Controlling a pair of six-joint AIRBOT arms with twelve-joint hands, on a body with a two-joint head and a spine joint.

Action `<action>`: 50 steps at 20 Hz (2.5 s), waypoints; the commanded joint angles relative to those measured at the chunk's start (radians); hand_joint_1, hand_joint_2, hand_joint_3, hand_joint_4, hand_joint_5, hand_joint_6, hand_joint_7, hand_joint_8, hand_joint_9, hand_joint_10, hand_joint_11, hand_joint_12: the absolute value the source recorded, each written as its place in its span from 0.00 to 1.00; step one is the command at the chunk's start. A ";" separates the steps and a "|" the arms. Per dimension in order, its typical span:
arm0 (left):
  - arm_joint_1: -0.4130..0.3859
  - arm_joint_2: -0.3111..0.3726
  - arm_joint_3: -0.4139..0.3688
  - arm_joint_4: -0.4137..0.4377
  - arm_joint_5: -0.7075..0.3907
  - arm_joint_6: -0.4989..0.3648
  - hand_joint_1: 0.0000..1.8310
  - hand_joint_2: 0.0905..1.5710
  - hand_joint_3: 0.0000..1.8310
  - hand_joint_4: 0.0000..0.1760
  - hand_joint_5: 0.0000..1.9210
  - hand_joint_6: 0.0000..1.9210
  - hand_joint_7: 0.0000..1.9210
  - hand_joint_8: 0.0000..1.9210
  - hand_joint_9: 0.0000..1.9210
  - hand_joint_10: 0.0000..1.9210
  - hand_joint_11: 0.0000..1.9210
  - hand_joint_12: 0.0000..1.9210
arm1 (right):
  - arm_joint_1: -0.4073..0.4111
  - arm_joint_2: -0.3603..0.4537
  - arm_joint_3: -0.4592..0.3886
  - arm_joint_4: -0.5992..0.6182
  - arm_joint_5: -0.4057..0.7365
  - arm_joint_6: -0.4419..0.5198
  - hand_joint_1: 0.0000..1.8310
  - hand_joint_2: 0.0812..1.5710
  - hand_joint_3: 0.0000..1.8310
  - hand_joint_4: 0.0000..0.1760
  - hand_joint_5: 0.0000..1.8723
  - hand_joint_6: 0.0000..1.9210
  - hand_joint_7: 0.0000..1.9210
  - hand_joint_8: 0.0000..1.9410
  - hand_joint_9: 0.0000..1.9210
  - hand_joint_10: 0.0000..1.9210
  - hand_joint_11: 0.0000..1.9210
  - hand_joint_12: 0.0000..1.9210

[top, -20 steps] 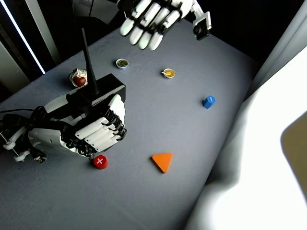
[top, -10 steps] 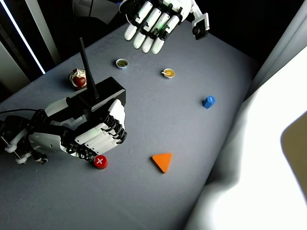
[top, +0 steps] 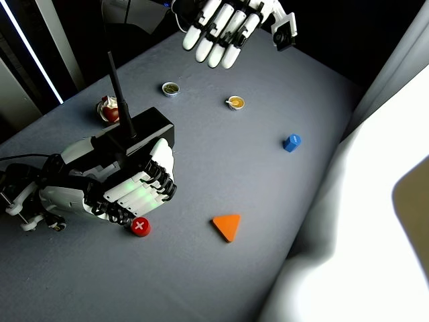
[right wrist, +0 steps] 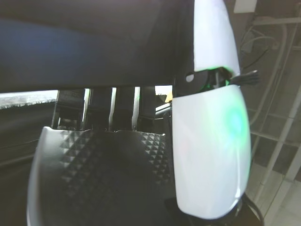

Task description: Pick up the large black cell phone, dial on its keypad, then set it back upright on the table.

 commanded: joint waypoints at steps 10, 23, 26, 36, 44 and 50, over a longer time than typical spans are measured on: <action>-0.025 -0.003 -0.021 0.006 -0.103 -0.061 0.00 0.79 0.00 0.00 0.15 0.00 0.21 0.00 0.19 0.00 0.00 0.47 | 0.009 0.008 0.006 -0.034 0.114 0.014 0.73 0.77 0.00 0.00 0.36 0.69 0.40 0.67 0.40 0.77 0.29 0.65; -0.033 -0.005 -0.039 0.008 -0.090 -0.062 0.00 0.79 0.00 0.00 0.16 0.00 0.22 0.00 0.20 0.00 0.00 0.48 | 0.016 0.008 0.011 -0.037 0.114 0.014 0.63 0.74 0.00 0.00 0.39 0.03 0.42 0.00 0.42 0.06 0.24 0.56; -0.037 -0.004 -0.040 0.008 -0.089 -0.062 0.00 0.79 0.00 0.00 0.17 0.00 0.21 0.00 0.20 0.00 0.00 0.48 | 0.016 0.008 0.011 -0.038 0.114 0.014 0.62 0.75 0.00 0.00 0.37 0.00 0.38 0.00 0.39 0.02 0.21 0.55; -0.039 -0.005 -0.052 0.008 -0.083 -0.062 0.00 0.79 0.00 0.00 0.16 0.00 0.21 0.00 0.19 0.00 0.00 0.45 | 0.016 0.008 0.015 -0.039 0.114 0.014 0.56 0.69 0.00 0.00 0.35 0.00 0.32 0.00 0.33 0.00 0.13 0.54; -0.050 -0.003 -0.057 0.014 -0.081 -0.064 0.00 0.78 0.00 0.00 0.16 0.00 0.21 0.00 0.19 0.00 0.00 0.47 | 0.016 0.009 0.015 -0.039 0.114 0.014 0.43 0.71 0.00 0.00 0.24 0.00 0.22 0.00 0.21 0.00 0.00 0.51; -0.057 0.000 -0.066 0.023 -0.078 -0.071 0.00 0.79 0.00 0.00 0.16 0.00 0.21 0.00 0.19 0.00 0.00 0.46 | 0.016 0.009 0.015 -0.038 0.114 0.014 0.37 0.70 0.00 0.00 0.19 0.00 0.19 0.00 0.17 0.00 0.00 0.44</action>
